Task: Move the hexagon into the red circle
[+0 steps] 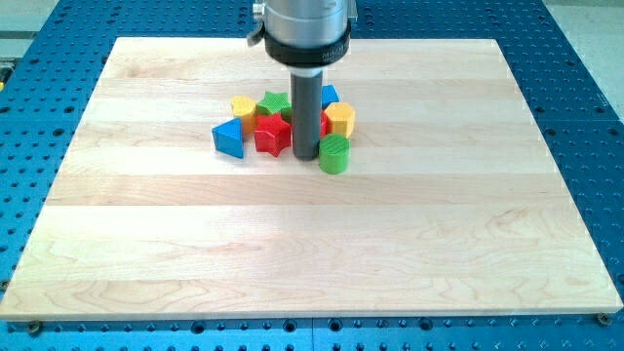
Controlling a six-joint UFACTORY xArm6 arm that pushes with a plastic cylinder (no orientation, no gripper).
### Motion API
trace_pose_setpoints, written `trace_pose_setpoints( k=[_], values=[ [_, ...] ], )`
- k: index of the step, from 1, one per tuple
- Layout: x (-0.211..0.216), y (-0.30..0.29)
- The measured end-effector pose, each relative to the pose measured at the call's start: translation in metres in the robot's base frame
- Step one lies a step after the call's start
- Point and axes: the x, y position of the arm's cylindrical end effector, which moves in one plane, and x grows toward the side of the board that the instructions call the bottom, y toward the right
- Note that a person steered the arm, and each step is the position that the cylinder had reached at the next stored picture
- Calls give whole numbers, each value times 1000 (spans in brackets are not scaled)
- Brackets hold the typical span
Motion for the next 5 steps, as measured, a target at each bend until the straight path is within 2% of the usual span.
trace_pose_setpoints(
  k=[3, 4, 5],
  values=[
    [-12, 100],
    [-50, 100],
    [-58, 99]
  ],
)
